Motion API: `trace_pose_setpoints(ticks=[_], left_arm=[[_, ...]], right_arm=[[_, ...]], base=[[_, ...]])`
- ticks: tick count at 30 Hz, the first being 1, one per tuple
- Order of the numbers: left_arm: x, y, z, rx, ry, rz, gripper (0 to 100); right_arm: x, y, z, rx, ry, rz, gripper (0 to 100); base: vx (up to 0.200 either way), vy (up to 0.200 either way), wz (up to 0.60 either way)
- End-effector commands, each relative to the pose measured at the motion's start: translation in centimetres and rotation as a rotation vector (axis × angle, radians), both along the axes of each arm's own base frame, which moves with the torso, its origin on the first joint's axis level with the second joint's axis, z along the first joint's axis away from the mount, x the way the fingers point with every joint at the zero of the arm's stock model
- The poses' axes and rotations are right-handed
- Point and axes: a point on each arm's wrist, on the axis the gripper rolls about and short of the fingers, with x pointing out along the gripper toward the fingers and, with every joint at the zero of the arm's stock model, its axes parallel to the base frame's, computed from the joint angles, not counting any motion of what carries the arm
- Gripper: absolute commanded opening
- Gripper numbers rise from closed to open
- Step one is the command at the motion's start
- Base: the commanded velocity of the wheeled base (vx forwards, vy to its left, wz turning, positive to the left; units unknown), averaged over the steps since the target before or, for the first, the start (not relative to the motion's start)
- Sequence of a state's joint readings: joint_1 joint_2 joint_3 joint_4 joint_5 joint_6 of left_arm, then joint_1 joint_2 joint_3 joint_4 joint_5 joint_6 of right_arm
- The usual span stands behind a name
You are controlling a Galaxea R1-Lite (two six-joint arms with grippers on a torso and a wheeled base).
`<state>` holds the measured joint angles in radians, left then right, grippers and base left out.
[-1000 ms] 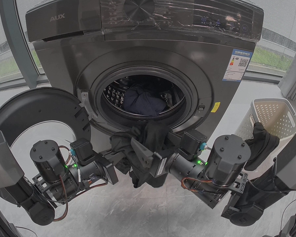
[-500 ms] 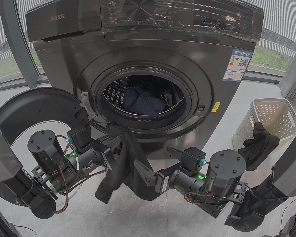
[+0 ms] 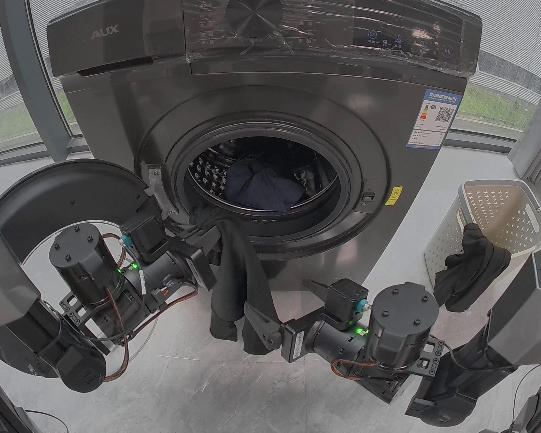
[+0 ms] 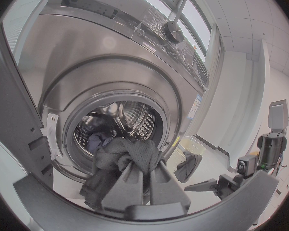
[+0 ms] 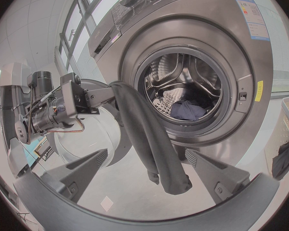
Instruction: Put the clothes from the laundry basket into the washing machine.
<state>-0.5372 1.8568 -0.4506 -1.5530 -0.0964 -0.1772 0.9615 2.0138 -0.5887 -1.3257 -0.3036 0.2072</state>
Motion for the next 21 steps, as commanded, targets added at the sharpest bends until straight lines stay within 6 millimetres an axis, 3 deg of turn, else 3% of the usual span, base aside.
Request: trace_pose_setpoints(ticks=[1, 8, 15, 21], left_arm=[[0.4, -0.2, 0.5, -0.016, -0.019, 0.012, 0], [0.9, -0.4, 1.0, -0.035, -0.040, 0.041, 0], [0.9, -0.4, 1.4, -0.043, -0.053, 0.042, 0], [0.9, -0.4, 1.3, -0.042, -0.051, 0.042, 0]], right_arm=[[0.0, 0.2, -0.4, -0.008, 0.005, 0.005, 100], [0.3, 1.5, -2.0, -0.042, 0.012, 0.014, 100], [2.3, 3.5, -3.0, -0.014, -0.011, -0.006, 100], [1.7, 4.7, -3.2, 0.008, -0.031, 0.027, 100]], base=[[0.000, 0.000, 0.00], [0.000, 0.000, 0.00], [0.000, 0.000, 0.00], [0.000, 0.000, 0.00]])
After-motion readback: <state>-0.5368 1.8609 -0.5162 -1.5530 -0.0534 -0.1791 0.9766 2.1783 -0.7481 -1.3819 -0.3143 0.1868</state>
